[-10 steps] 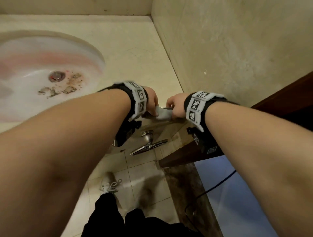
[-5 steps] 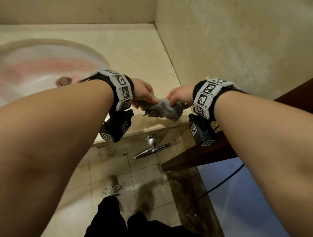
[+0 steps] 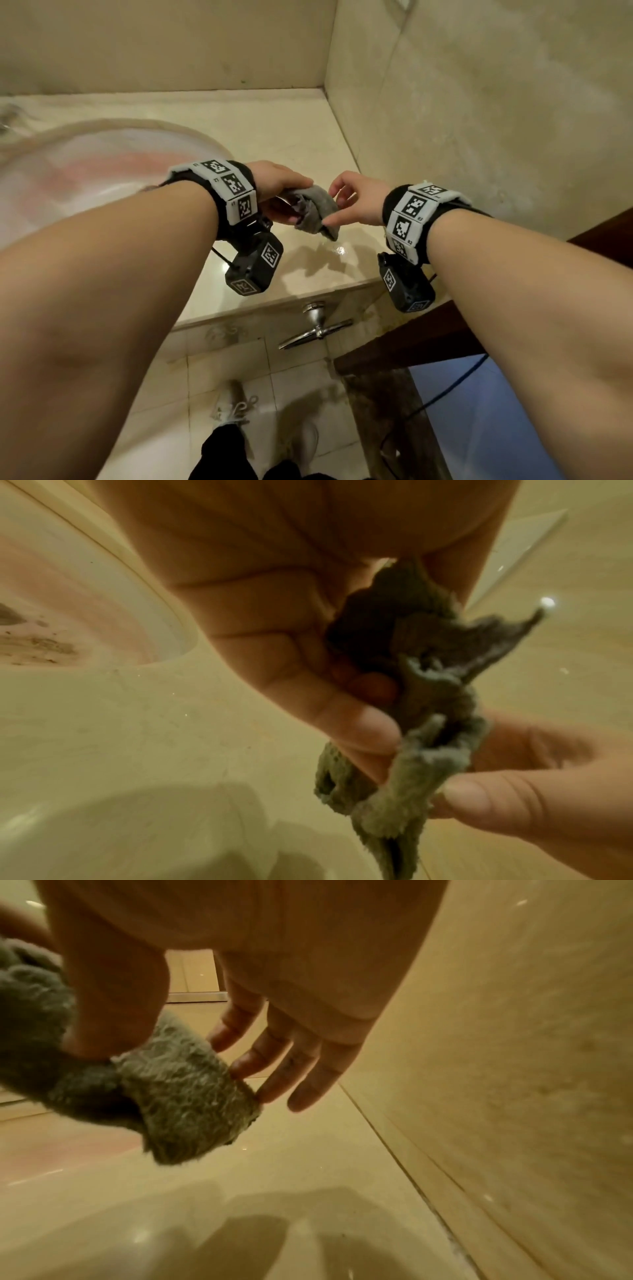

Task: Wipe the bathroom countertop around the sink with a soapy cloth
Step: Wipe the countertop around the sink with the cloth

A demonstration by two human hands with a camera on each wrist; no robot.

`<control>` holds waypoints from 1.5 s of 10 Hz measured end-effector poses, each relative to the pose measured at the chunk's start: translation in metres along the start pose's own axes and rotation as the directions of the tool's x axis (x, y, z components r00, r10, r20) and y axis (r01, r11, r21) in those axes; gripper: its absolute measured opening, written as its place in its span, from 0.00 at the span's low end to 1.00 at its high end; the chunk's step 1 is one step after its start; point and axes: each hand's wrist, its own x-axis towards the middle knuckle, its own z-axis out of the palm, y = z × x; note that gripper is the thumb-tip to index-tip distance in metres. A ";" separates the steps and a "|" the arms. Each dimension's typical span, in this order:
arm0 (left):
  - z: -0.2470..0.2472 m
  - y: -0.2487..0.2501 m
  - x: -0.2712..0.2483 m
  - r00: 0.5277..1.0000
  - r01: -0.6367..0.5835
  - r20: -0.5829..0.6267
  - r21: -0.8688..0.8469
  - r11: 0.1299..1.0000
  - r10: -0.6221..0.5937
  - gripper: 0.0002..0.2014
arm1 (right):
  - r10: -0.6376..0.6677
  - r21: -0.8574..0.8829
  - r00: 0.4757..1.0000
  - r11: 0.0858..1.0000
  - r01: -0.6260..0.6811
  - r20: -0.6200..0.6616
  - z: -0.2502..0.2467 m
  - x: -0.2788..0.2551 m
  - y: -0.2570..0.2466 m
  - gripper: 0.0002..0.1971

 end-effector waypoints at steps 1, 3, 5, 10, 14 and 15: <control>-0.005 0.004 0.000 0.999 0.021 0.036 -0.028 0.999 -0.020 0.11 | -0.062 -0.051 0.992 0.997 0.056 -0.110 0.003 0.004 -0.004 0.20; -0.016 0.004 0.000 0.996 -0.042 0.080 0.007 0.999 0.041 0.07 | -0.047 -0.114 0.989 0.993 0.031 -0.141 -0.007 0.013 -0.011 0.10; -0.028 -0.003 0.006 0.997 -0.039 -0.064 0.106 0.994 0.046 0.13 | 0.160 0.331 0.986 0.934 -0.136 -0.045 -0.016 0.023 -0.016 0.16; -0.036 -0.004 0.004 0.994 0.017 -0.105 0.376 0.927 0.024 0.44 | 0.269 0.791 0.956 0.607 -0.076 -0.114 -0.023 0.030 -0.044 0.15; -0.029 0.013 -0.002 0.985 -0.093 -0.124 0.207 0.974 0.120 0.08 | 0.233 0.898 0.971 0.436 -0.060 -0.048 -0.024 0.023 -0.039 0.16; -0.023 0.012 0.000 0.980 -0.092 -0.160 0.181 0.979 0.121 0.12 | 0.219 0.721 0.974 0.683 -0.116 -0.051 -0.023 0.023 -0.036 0.27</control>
